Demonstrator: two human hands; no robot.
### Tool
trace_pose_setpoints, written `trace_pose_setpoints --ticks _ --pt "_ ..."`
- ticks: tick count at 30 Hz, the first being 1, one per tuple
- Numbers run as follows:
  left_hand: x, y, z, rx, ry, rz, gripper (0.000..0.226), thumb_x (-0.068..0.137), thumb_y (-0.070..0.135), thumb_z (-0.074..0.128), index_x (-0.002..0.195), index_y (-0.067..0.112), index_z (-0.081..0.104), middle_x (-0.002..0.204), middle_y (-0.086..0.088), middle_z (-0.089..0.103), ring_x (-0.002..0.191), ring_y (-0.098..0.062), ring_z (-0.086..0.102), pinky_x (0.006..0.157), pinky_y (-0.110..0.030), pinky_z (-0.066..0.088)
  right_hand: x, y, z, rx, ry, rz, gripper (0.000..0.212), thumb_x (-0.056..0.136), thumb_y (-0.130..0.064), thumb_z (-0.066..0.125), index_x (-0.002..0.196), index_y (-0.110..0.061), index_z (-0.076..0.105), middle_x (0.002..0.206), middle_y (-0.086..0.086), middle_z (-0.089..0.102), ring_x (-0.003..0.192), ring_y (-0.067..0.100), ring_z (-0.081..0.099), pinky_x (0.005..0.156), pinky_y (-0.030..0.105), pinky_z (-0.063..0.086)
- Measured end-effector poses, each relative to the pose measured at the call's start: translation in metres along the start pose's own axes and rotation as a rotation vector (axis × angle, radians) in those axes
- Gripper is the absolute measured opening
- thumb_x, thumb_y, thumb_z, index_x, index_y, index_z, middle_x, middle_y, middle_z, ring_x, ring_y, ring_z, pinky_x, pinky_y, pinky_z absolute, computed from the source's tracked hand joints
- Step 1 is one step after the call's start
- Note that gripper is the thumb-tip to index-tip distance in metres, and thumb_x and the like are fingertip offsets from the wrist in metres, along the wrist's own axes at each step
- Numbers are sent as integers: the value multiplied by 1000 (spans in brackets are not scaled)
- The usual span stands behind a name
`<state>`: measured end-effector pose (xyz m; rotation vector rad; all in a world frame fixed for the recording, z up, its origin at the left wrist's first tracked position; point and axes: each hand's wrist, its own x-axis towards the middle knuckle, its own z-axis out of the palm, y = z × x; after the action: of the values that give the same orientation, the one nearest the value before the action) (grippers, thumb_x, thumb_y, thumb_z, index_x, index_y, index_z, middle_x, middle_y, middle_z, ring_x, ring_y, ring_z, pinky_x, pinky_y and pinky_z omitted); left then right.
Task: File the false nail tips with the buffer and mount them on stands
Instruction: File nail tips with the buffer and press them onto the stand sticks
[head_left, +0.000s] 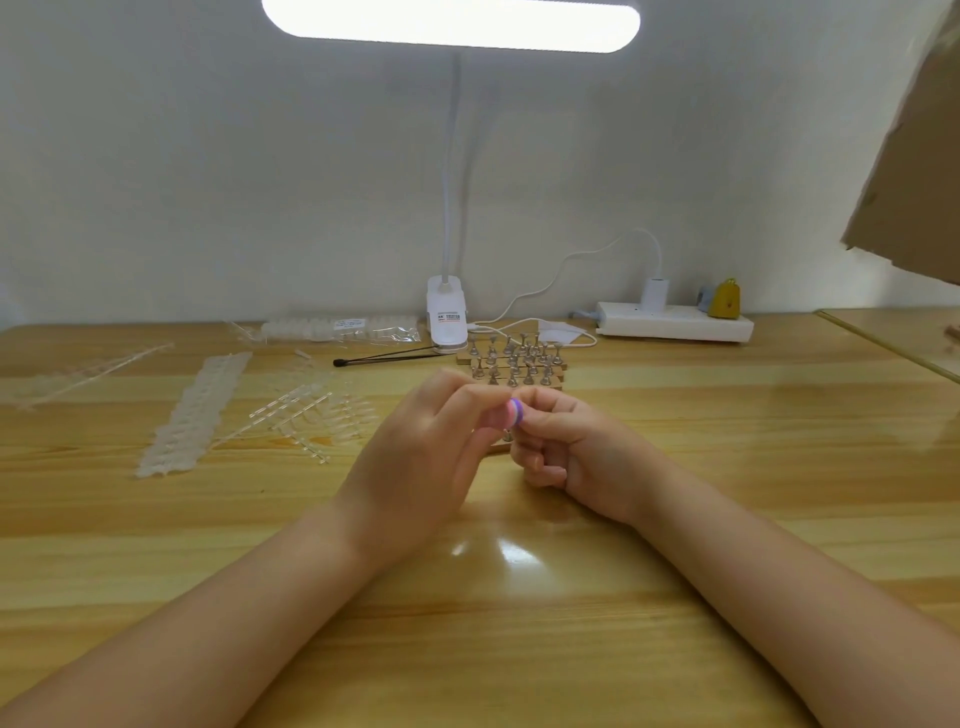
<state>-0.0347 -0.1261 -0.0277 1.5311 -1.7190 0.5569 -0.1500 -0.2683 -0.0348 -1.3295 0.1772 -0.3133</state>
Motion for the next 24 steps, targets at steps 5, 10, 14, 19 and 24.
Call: trace_pose_setpoints --ticks 5,10,14,19,24 --pt "0 -6 -8 92 18 21 18 87 9 67 104 1 69 91 -12 64 78 -27 63 70 -42 53 1 0 1 43 86 9 5 79 -20 62 76 -16 62 62 -2 38 49 8 42 40 16 25" --pt "5 -3 -8 99 -32 -114 25 93 45 51 89 26 67 81 10 61 70 1 52 63 -18 40 0 -2 3 -25 33 11 15 82 -20 62 67 -20 65 60 -5 39 51 7 40 43 17 21" --pt "5 -6 -14 125 -34 -53 17 91 24 64 97 10 72 83 -6 62 71 -18 58 63 -32 49 0 -2 3 -6 52 25 17 80 -22 61 63 -22 63 59 -5 36 51 8 40 44 19 19" --pt "2 1 -6 87 -170 -202 77 84 76 14 106 24 65 98 9 62 89 -4 53 77 -14 40 0 -3 2 -48 13 42 6 84 -18 57 80 -14 59 65 -1 38 52 8 41 42 17 21" --pt "1 -10 -10 175 66 41 15 89 14 65 99 4 71 84 -12 61 71 -26 59 63 -40 51 0 -1 3 -48 6 25 16 84 -19 59 69 -21 64 61 -4 37 51 9 41 42 17 21"
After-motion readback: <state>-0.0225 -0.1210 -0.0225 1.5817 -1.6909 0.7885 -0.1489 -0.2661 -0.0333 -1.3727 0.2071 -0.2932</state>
